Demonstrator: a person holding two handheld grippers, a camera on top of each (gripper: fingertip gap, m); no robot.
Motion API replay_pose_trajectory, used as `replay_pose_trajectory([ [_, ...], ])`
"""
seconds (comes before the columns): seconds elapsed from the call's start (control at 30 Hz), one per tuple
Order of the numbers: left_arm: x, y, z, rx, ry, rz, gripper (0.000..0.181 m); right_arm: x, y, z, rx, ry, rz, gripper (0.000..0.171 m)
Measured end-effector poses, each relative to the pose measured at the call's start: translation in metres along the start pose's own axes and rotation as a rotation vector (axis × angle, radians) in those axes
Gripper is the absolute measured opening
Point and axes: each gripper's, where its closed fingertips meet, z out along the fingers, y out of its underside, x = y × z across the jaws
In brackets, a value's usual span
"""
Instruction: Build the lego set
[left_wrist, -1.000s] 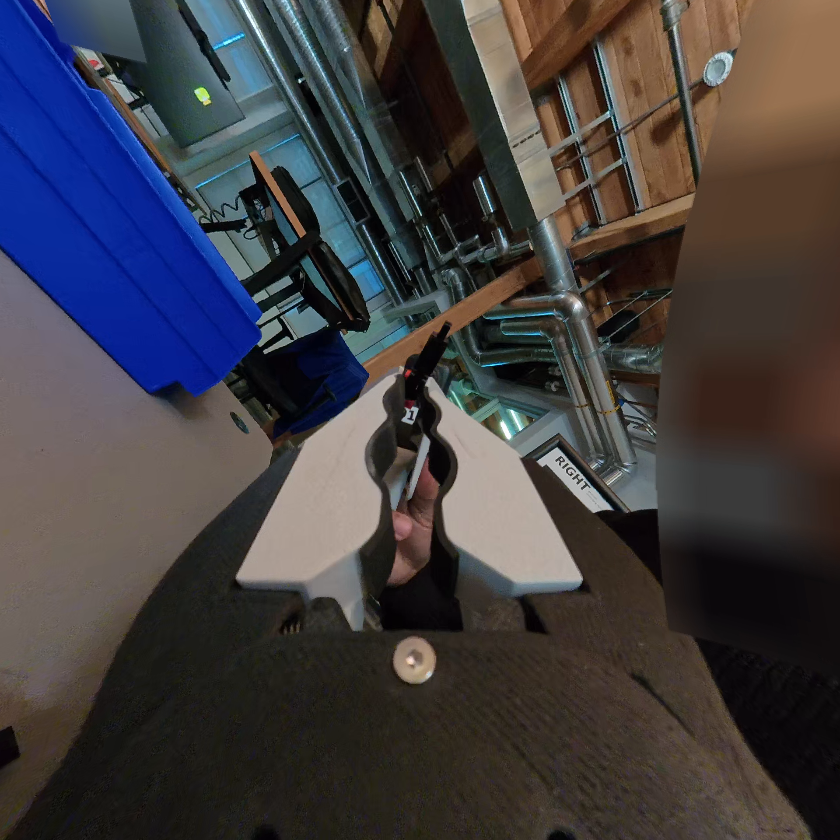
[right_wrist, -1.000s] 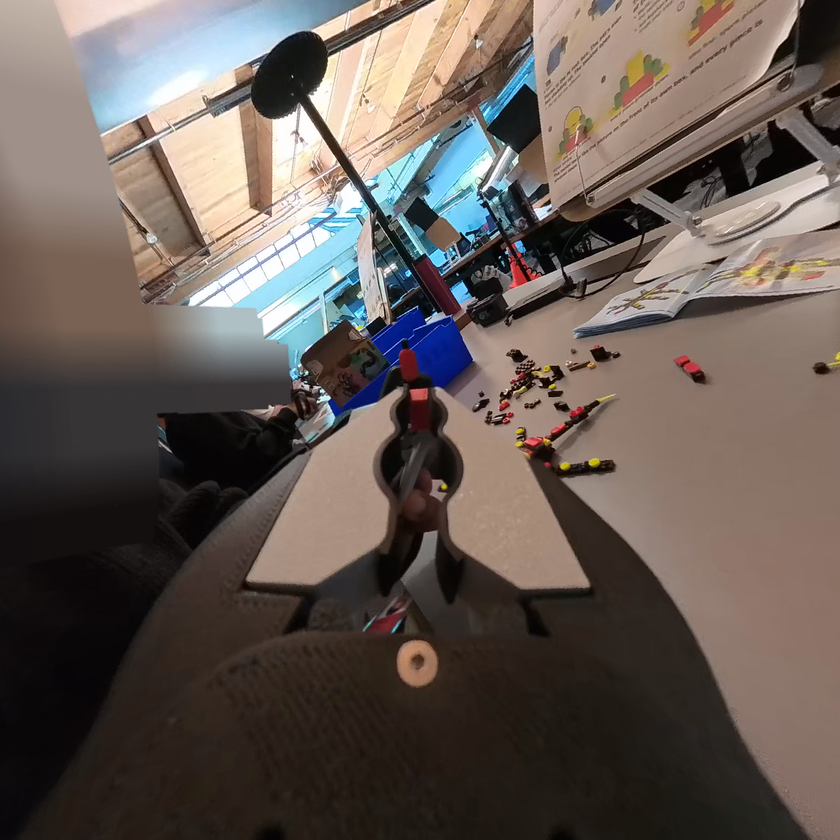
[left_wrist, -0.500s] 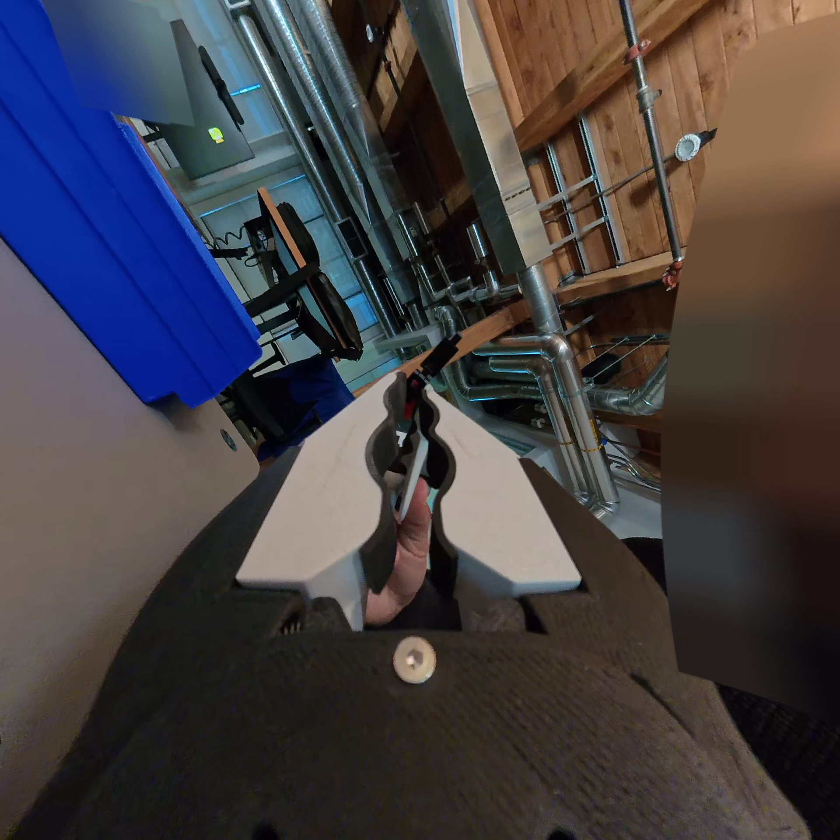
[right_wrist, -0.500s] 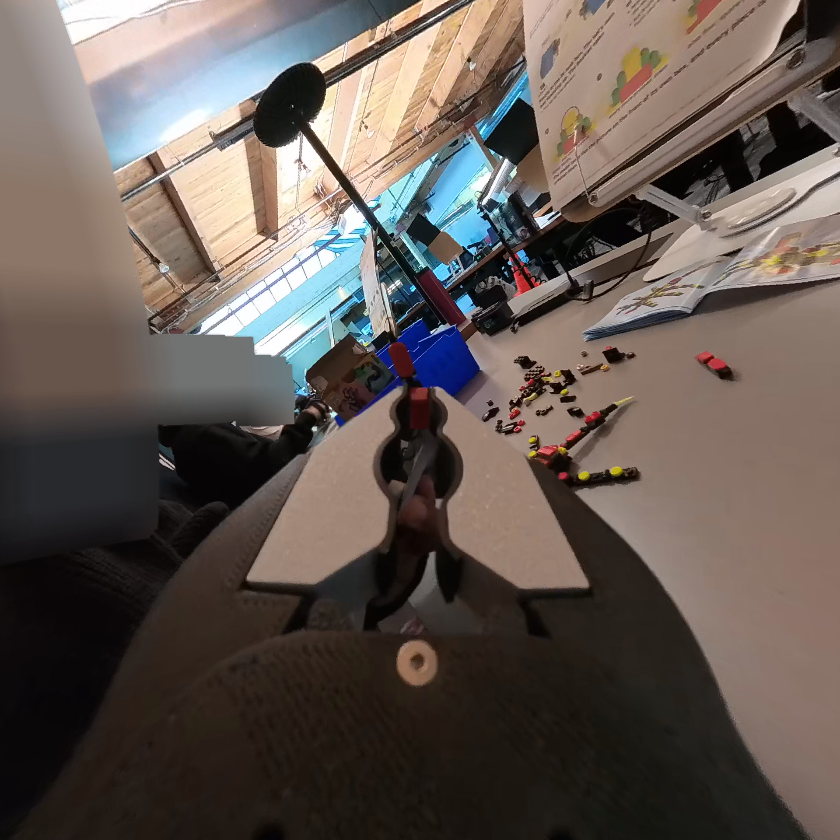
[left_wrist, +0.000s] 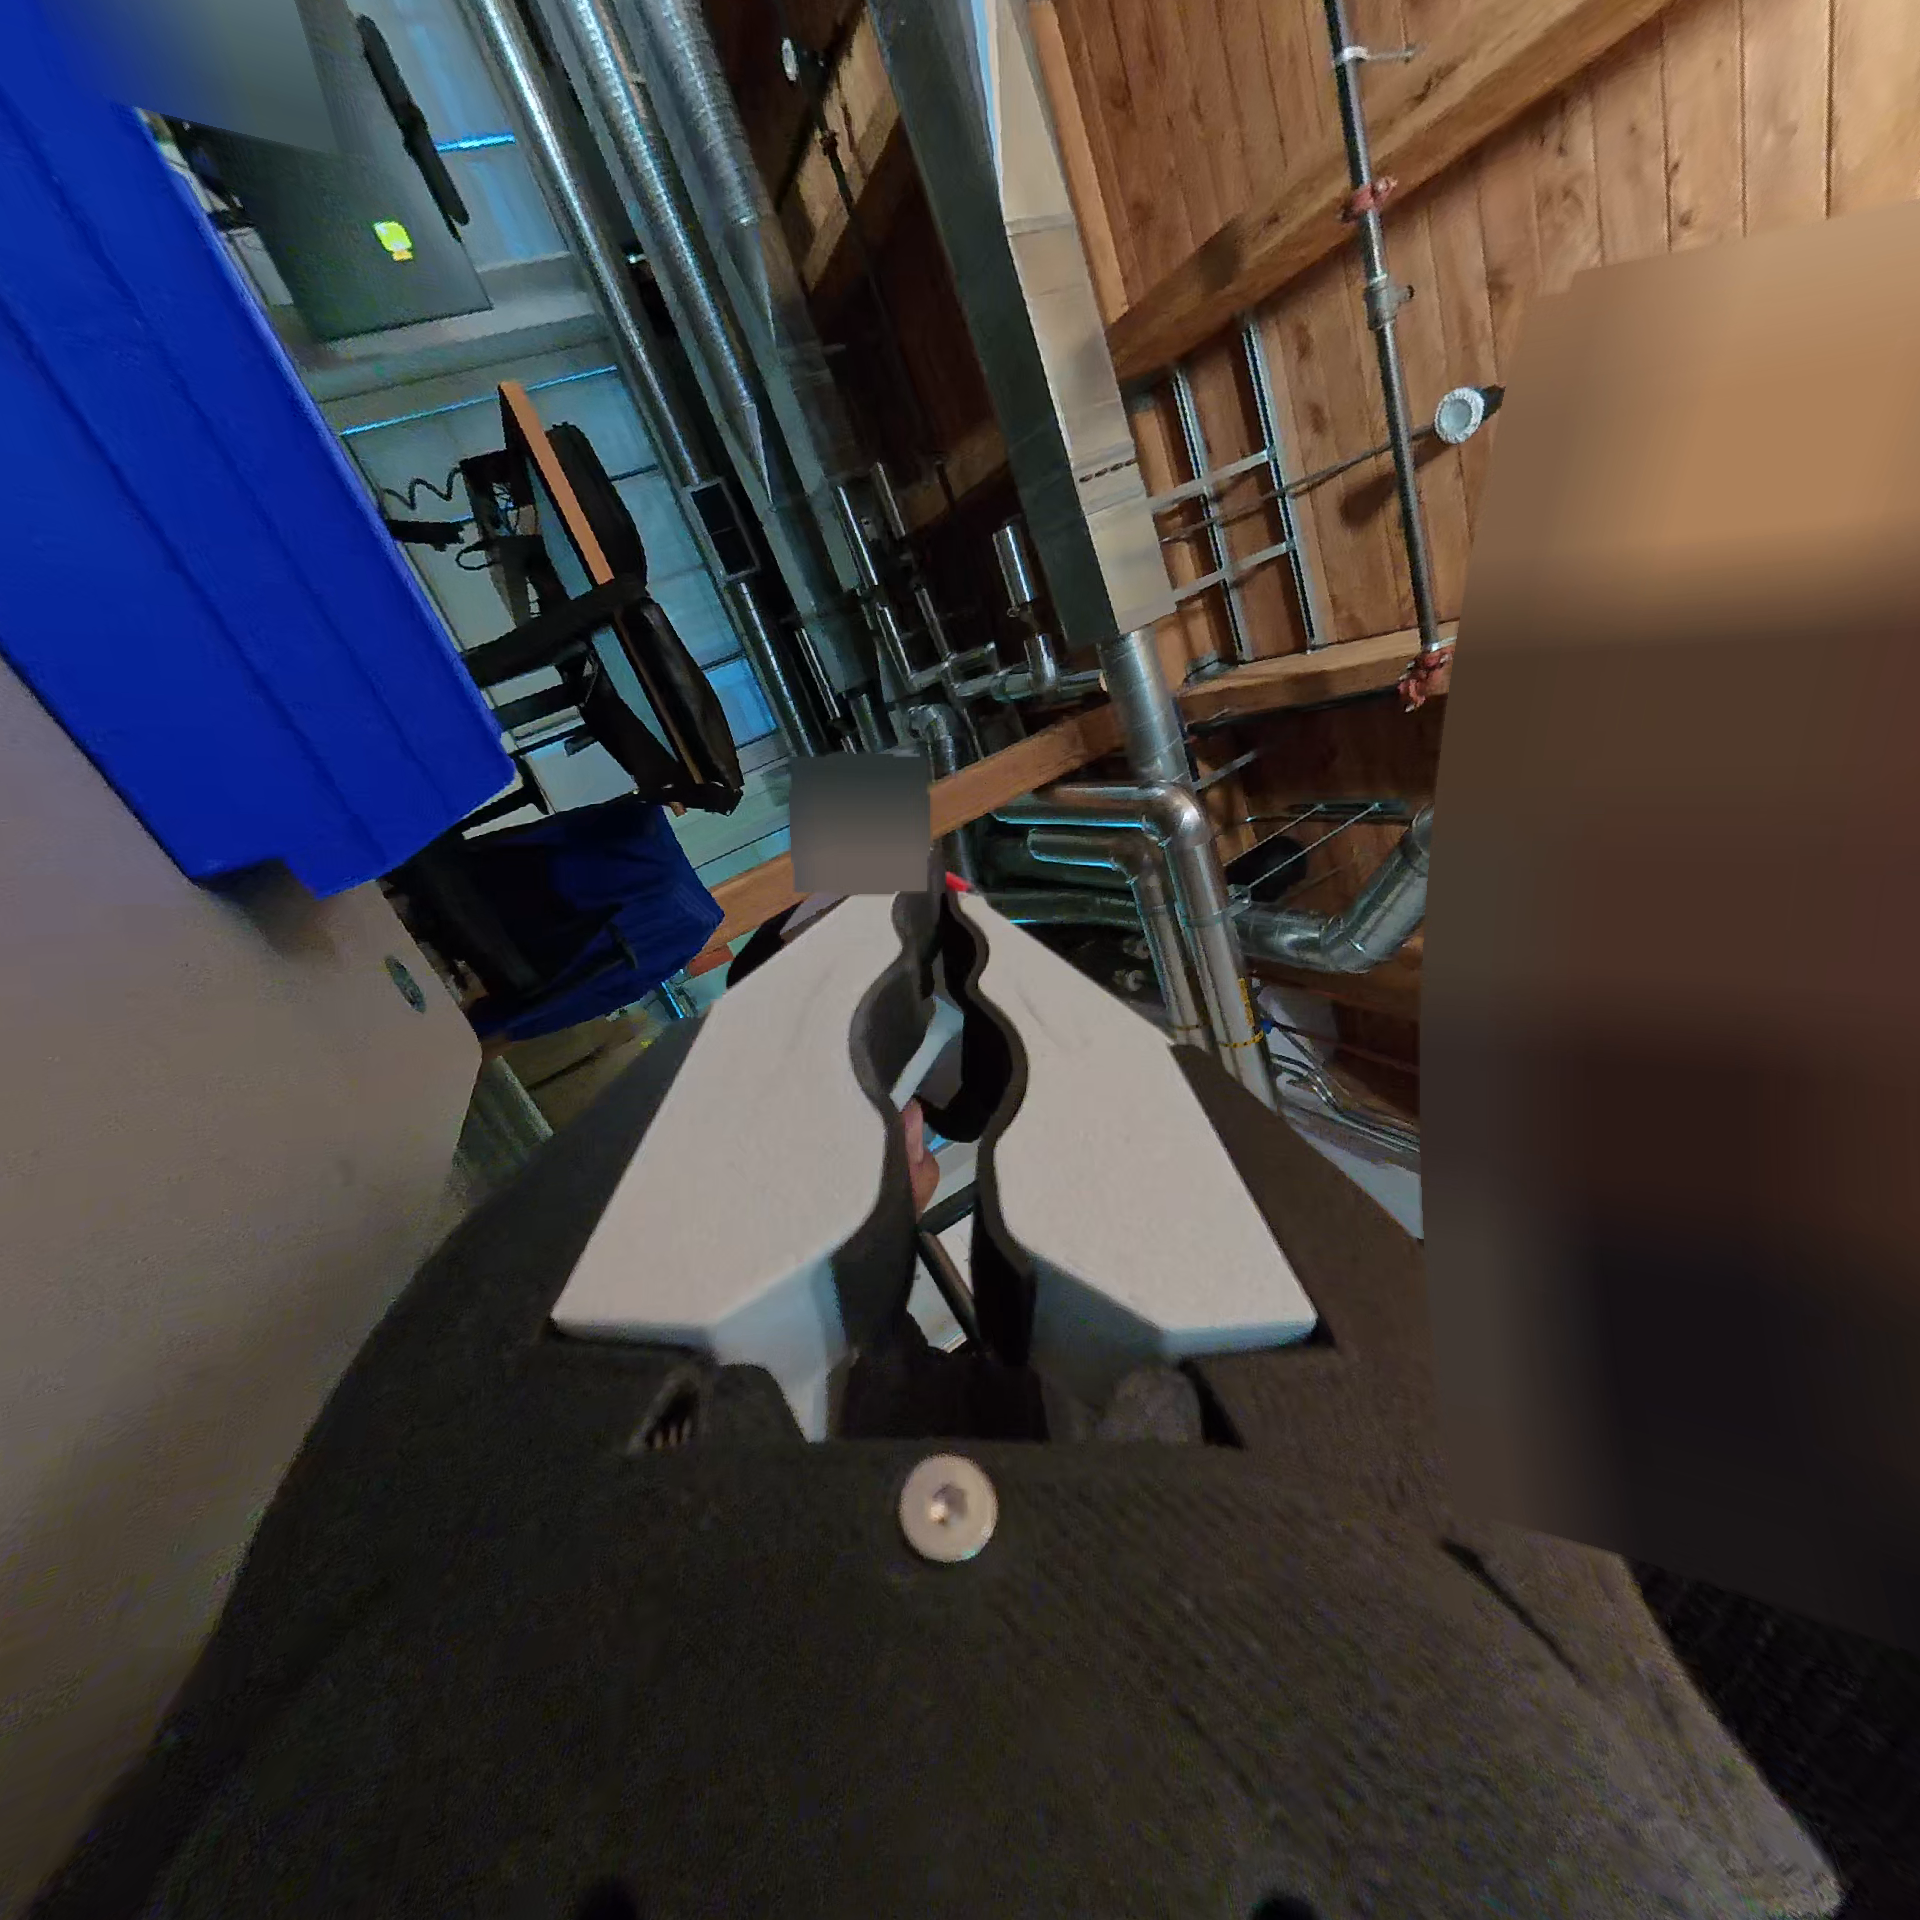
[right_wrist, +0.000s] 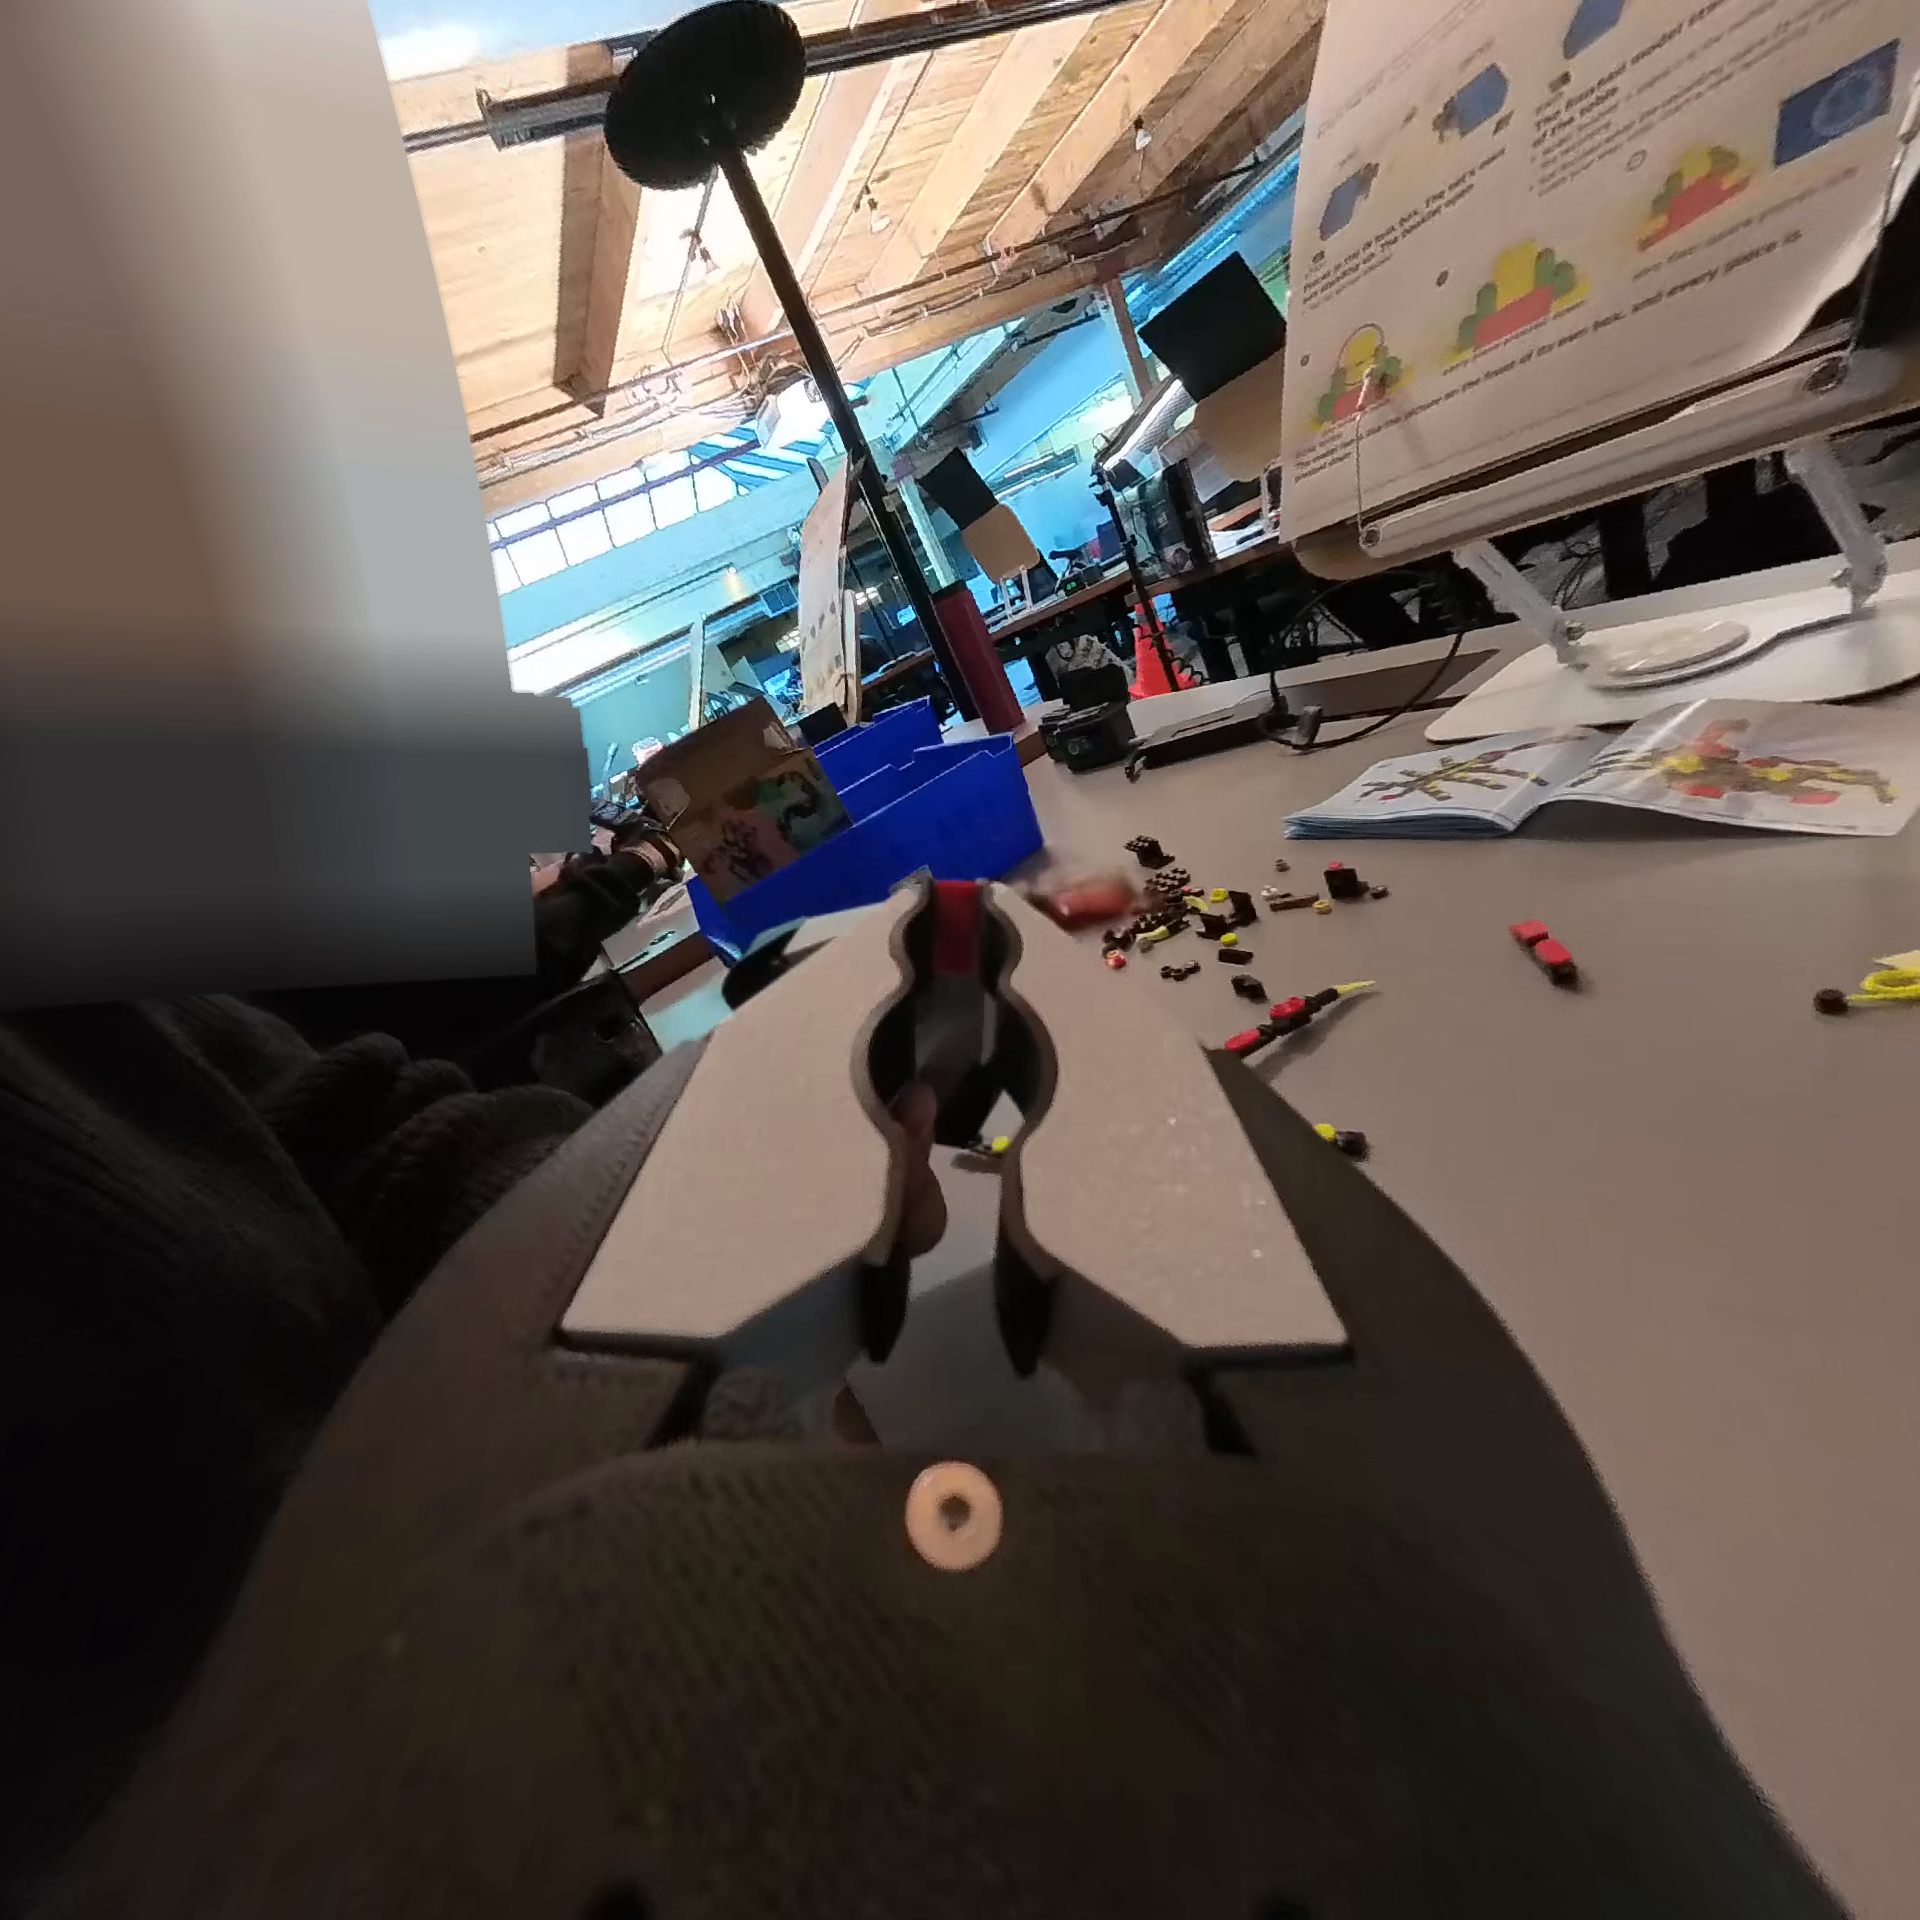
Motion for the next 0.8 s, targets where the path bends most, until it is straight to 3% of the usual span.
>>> replay_pose_trajectory([
  [0.23,-0.002,0.000,0.000,-0.008,-0.009,-0.003,0.000,0.007,0.000,-0.002,0.014,0.003,0.091,0.005],
  [0.4,-0.008,-0.027,-0.012,-0.006,-0.122,0.162,0.000,0.036,-0.022,-0.026,0.060,0.107,0.087,0.005],
  [0.6,-0.030,-0.077,-0.040,-0.031,-0.479,0.571,0.000,0.063,-0.023,-0.054,-0.022,0.252,-0.018,0.005],
  [0.73,-0.071,-0.072,-0.054,-0.240,-0.756,0.685,0.000,0.068,0.002,-0.048,-0.152,0.253,0.001,0.005],
  [0.8,-0.095,-0.060,-0.056,-0.403,-0.876,0.703,0.013,0.067,0.011,-0.044,-0.205,0.248,-0.032,0.005],
])
